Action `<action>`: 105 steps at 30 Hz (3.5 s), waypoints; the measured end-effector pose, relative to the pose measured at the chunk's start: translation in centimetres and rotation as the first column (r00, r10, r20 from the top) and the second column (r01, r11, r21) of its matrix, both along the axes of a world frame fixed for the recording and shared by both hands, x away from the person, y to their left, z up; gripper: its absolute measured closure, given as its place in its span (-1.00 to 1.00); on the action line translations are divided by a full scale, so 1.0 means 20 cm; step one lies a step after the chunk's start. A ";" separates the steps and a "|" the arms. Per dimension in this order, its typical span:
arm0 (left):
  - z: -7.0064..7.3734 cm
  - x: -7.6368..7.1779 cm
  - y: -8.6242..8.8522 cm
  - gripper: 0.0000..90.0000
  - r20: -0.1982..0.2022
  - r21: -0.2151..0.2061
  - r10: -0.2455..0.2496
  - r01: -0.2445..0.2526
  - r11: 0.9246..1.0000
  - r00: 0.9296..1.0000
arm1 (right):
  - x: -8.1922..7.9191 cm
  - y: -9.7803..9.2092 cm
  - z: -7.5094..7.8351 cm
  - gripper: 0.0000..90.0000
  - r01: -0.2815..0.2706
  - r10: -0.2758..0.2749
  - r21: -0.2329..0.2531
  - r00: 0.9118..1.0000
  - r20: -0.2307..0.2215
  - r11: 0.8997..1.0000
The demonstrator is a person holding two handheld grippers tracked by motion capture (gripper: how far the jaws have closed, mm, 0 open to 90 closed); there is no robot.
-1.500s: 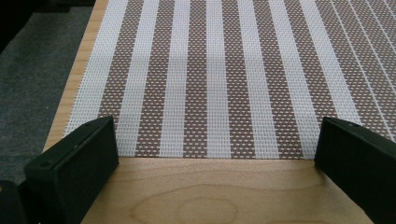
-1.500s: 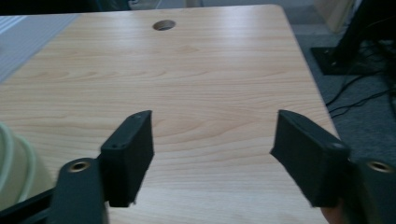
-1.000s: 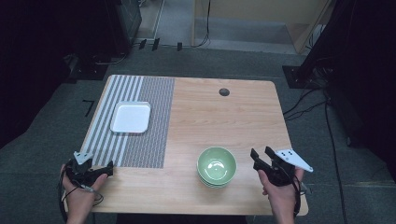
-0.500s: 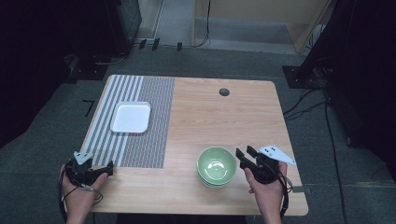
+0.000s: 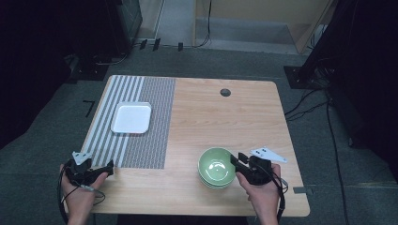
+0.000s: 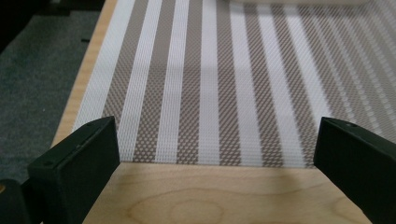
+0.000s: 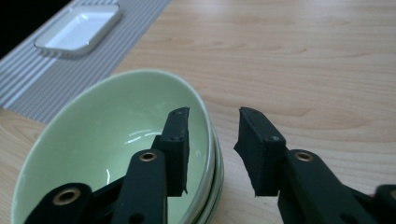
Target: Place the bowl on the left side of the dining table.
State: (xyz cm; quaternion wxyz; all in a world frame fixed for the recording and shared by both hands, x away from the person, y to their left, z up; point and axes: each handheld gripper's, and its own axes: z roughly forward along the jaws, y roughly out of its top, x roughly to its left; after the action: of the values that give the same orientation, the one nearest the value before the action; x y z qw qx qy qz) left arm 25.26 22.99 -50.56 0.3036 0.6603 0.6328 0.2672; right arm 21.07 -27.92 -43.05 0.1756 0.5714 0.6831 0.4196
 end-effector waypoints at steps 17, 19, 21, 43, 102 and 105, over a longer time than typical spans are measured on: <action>0.24 -0.05 -0.23 -1.00 0.146 -0.071 -0.126 0.137 0.988 0.981 | 0.00 0.09 -0.04 0.92 0.010 -0.002 -0.126 0.998 0.059 0.992; 0.26 -0.05 -0.26 -1.00 0.154 -0.074 -0.143 0.156 0.985 0.978 | 0.00 0.08 -0.04 0.92 0.002 0.007 -0.132 0.998 0.068 0.991; 0.27 -0.05 -0.27 -1.00 0.159 -0.077 -0.148 0.161 0.984 0.976 | 0.00 0.08 -0.04 0.92 -0.001 0.010 -0.135 0.998 0.069 0.991; 0.44 -0.02 -0.58 -1.00 0.241 -0.123 -0.260 0.296 0.947 0.935 | 0.02 0.13 0.00 0.70 -0.007 0.001 -0.210 1.000 -0.029 0.978; 0.47 -0.05 -0.91 -0.99 0.289 -0.164 -0.421 0.478 0.863 0.860 | -0.06 0.16 0.15 0.90 0.030 0.037 -0.250 0.965 0.260 0.968; 0.47 -0.06 -0.91 -0.89 0.296 -0.174 -0.418 0.479 0.861 0.859 | -0.05 0.18 0.16 0.90 0.028 0.040 -0.248 0.964 0.265 0.968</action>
State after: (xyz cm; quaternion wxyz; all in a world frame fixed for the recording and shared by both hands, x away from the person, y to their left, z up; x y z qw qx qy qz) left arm 24.09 4.76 -41.08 0.5125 0.7094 0.4448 0.1902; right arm 19.99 -24.32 -39.85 0.3352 0.4809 0.7020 0.4044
